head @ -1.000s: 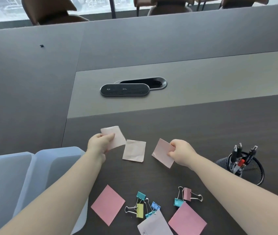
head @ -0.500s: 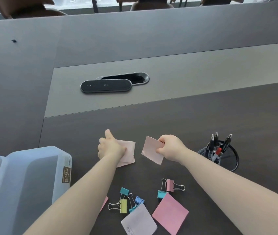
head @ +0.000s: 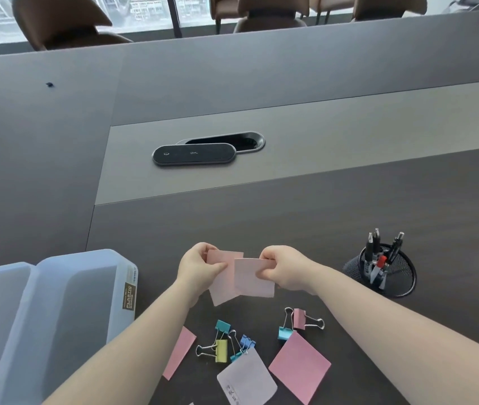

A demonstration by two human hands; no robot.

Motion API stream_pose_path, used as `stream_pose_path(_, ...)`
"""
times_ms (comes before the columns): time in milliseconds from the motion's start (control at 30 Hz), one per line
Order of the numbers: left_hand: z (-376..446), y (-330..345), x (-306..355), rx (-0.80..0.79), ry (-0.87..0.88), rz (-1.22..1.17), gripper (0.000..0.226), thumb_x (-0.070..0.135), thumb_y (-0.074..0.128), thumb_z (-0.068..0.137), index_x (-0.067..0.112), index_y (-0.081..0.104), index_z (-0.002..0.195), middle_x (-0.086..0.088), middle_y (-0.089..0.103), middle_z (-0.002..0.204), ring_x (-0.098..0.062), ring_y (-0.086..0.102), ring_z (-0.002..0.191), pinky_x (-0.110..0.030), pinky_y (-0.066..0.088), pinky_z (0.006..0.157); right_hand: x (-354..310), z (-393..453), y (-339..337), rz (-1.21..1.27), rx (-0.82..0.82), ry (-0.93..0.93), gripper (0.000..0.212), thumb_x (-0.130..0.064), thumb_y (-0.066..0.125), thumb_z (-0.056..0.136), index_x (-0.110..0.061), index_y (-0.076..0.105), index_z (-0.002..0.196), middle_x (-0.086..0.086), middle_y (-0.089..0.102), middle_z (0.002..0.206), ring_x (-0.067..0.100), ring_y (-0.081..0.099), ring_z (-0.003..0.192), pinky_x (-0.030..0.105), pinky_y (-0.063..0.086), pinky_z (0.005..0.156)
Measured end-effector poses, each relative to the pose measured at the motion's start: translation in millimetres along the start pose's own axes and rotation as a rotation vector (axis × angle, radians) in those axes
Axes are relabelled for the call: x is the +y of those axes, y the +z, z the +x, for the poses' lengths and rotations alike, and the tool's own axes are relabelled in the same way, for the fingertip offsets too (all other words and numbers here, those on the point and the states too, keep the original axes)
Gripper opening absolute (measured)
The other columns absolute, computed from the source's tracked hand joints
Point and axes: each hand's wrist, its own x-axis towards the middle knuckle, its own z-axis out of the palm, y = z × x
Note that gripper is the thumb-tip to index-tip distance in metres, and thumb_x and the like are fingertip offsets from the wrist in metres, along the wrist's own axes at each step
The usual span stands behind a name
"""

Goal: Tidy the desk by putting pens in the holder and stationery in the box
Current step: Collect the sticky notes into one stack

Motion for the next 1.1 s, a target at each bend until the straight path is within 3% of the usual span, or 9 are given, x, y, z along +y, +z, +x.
stream_pose_path(67, -3.8, -2.4, 1.7, -0.040, 0.016, -0.098, 0.023, 0.007, 0.076, 0.077, 0.021, 0.062, 0.092, -0.001, 0.067, 0.091, -0.017, 0.062, 0.080, -0.025, 0.050, 0.062, -0.3, 4.7, 7.3, 0.000, 0.040, 0.004, 0.010, -0.015, 0.060, 0.082, -0.013, 0.059, 0.092, 0.002, 0.057, 0.092, 0.020, 0.052, 0.080, 0.029, 0.044, 0.071)
stream_pose_path(233, -11.4, -6.0, 4.5, -0.194, 0.054, -0.362, 0.019, 0.003, 0.076, 0.078, 0.016, 0.067, 0.088, 0.001, 0.071, 0.083, -0.011, 0.065, 0.071, -0.020, 0.052, 0.062, 3.2, 14.9, 18.2, 0.151, 0.153, 0.023, 0.037, -0.014, 0.066, 0.079, -0.020, 0.056, 0.115, -0.001, 0.057, 0.088, 0.020, 0.056, 0.081, 0.027, 0.044, 0.073)
stream_pose_path(367, -12.6, -7.3, 0.5, -0.290, 0.106, -0.411, 0.030, 0.009, 0.079, 0.070, 0.012, 0.069, 0.098, -0.001, 0.075, 0.089, -0.016, 0.067, 0.080, -0.025, 0.053, 0.072, 1.6, 16.6, 20.7, 0.259, 0.193, -0.038, 0.013, -0.008, 0.064, 0.081, -0.021, 0.064, 0.082, -0.007, 0.052, 0.061, 0.017, 0.048, 0.064, 0.025, 0.042, 0.065)
stream_pose_path(467, -14.9, -4.1, 0.8, -0.327, 0.155, -0.297, 0.040, 0.003, 0.080, 0.069, 0.021, 0.068, 0.102, 0.006, 0.075, 0.095, -0.005, 0.069, 0.086, -0.016, 0.054, 0.076, -1.8, 17.2, 19.6, 0.263, 0.241, -0.078, 0.012, -0.009, 0.063, 0.083, -0.018, 0.063, 0.074, -0.004, 0.051, 0.060, 0.017, 0.044, 0.062, 0.024, 0.038, 0.057)
stream_pose_path(567, -18.4, 0.7, 1.0, -0.195, 0.208, -0.050, 0.035, 0.004, 0.073, 0.077, 0.027, 0.063, 0.102, 0.018, 0.068, 0.093, 0.000, 0.065, 0.086, -0.002, 0.049, 0.068, -2.9, 19.8, 20.2, 0.234, 0.273, -0.120, 0.003, -0.009, 0.064, 0.082, -0.008, 0.066, 0.083, 0.002, 0.057, 0.071, 0.019, 0.048, 0.068, 0.026, 0.040, 0.063)
stream_pose_path(700, -12.1, 0.1, -6.7, -0.105, 0.219, 0.369, 0.051, 0.049, 0.065, 0.065, 0.029, 0.063, 0.112, 0.007, 0.066, 0.114, -0.018, 0.058, 0.113, -0.039, 0.050, 0.098, 1.3, 22.6, 27.1, 0.176, 0.298, -0.119, 0.005, -0.009, 0.067, 0.081, -0.012, 0.068, 0.085, 0.008, 0.067, 0.090, 0.024, 0.060, 0.083, 0.029, 0.047, 0.077)
stream_pose_path(767, -12.2, 2.6, -8.5, -0.073, 0.197, 0.456, 0.041, 0.046, 0.066, 0.076, 0.031, 0.061, 0.114, 0.011, 0.062, 0.120, -0.015, 0.049, 0.122, -0.038, 0.043, 0.102, 4.7, 23.3, 31.6, 0.173, 0.289, -0.098, 0.009, -0.009, 0.068, 0.081, -0.013, 0.068, 0.090, 0.007, 0.068, 0.094, 0.023, 0.062, 0.086, 0.028, 0.048, 0.080)
stream_pose_path(967, -7.6, 6.8, -8.3, 0.005, 0.273, 0.329, 0.022, 0.020, 0.072, 0.081, 0.015, 0.069, 0.102, 0.003, 0.049, 0.097, -0.013, 0.052, 0.092, -0.028, 0.048, 0.088, 10.7, 25.0, 33.8, 0.116, 0.331, -0.105, 0.013, -0.015, 0.069, 0.082, -0.012, 0.069, 0.095, 0.007, 0.061, 0.100, 0.023, 0.059, 0.093, 0.026, 0.045, 0.081)
stream_pose_path(1100, -4.5, 6.9, -6.9, 0.005, 0.272, 0.256, 0.024, 0.013, 0.075, 0.077, 0.016, 0.069, 0.100, 0.005, 0.047, 0.090, -0.005, 0.050, 0.069, -0.011, 0.041, 0.067, 12.3, 27.6, 30.8, 0.075, 0.351, -0.113, 0.015, -0.019, 0.067, 0.083, -0.015, 0.068, 0.098, -0.001, 0.049, 0.088, 0.009, 0.047, 0.071, 0.021, 0.036, 0.073)
